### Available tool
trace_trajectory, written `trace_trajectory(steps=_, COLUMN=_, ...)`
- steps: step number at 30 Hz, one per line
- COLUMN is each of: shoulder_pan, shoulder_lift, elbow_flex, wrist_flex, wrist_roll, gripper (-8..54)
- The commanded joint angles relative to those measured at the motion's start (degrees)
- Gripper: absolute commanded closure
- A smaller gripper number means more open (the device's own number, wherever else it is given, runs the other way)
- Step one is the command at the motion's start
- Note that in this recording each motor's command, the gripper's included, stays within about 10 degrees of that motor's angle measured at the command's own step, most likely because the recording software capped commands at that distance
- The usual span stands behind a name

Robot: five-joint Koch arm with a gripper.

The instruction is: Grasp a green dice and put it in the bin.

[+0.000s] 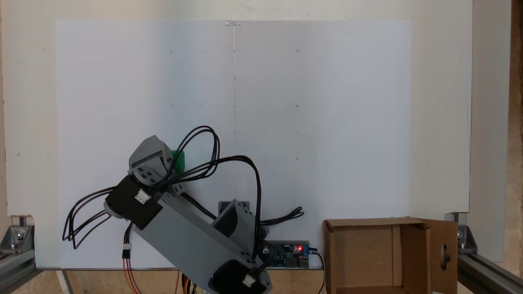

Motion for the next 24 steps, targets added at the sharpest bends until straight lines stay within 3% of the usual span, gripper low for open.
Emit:
trace_trajectory(steps=1, shoulder_pan=-1.41, shoulder_lift=-0.62, elbow_flex=-5.01, wrist_flex=2.29, wrist_roll=5.01, gripper=0.5)
trace_trajectory(steps=13, shoulder_pan=-4.13, shoulder_lift=-2.9, elbow_flex=-5.89, wrist_flex=2.11, wrist_roll=7.21, gripper=1.7)
trace_trajectory(steps=24, shoulder_pan=-1.58, shoulder_lift=-2.72, elbow_flex=-5.54, wrist_flex=2.2, wrist_roll=22.94, gripper=3.1)
